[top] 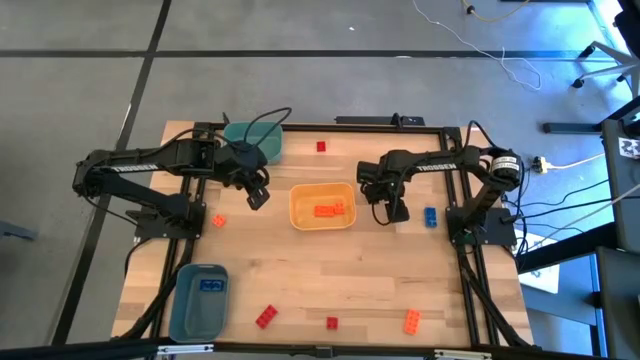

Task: Sort & place blocks by color
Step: Put the top blue 4 stud game piece into the blue bin

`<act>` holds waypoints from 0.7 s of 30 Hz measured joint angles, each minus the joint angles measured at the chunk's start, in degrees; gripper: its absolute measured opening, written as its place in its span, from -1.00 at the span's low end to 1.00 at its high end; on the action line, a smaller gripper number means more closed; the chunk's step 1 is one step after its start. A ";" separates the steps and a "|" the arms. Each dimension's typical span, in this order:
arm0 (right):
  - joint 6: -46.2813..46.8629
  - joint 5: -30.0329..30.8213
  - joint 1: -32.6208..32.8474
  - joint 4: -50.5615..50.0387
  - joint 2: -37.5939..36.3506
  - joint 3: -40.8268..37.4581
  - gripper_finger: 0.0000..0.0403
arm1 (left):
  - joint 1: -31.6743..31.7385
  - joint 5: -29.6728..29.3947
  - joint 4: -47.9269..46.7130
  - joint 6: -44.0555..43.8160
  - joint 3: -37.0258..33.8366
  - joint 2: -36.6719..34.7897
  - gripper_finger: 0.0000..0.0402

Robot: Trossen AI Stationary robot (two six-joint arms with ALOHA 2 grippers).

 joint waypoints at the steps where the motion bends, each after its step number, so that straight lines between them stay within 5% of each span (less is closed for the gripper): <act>1: 0.00 -0.03 -0.09 0.02 0.00 0.00 -0.08 | 0.00 0.00 0.00 0.01 0.00 -0.01 -1.00; 21: -0.16 -0.08 -0.45 1.07 0.00 -2.94 -0.08 | 0.01 0.00 -0.01 0.05 0.00 -0.01 -1.00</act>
